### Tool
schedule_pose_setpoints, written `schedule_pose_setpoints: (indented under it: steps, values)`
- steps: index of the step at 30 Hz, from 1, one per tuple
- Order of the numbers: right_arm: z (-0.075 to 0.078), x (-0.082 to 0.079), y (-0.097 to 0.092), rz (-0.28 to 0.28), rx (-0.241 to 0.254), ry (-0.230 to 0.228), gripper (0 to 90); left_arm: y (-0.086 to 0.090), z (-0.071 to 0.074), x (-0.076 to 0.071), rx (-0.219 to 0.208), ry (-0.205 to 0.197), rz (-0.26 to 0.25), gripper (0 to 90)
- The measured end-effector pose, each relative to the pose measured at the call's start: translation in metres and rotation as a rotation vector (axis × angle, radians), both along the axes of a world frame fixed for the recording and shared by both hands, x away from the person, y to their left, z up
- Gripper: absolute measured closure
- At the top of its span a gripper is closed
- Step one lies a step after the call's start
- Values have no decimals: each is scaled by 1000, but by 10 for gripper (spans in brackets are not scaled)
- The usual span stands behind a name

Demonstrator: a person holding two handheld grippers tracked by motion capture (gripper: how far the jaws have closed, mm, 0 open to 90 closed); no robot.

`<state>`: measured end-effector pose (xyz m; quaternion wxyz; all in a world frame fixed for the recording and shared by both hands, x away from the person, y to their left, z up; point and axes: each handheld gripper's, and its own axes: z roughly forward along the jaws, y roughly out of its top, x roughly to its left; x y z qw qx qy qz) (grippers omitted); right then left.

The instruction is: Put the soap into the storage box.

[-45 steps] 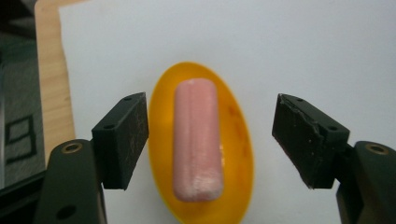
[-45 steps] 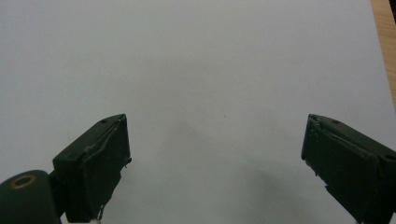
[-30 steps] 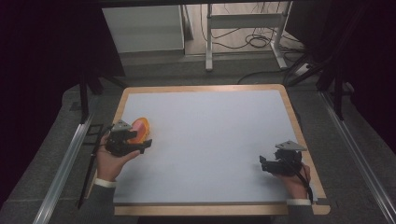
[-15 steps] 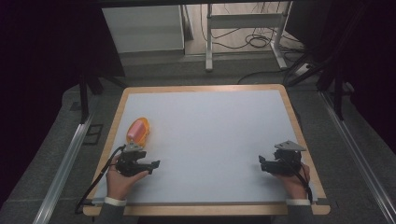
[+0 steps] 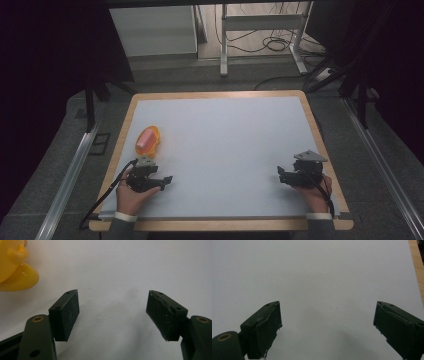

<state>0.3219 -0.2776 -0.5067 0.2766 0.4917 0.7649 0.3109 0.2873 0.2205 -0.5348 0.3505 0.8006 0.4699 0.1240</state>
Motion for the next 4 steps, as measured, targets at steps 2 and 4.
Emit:
schedule_pose_setpoints:
  steps: [2,4]
  values:
    - [1,-1,2,7,-1,-13,77,0,0,0,0,-2,2,265]
    - [2,-1,4,11,1,-16,76,0,1,-1,-29,3,1,262]
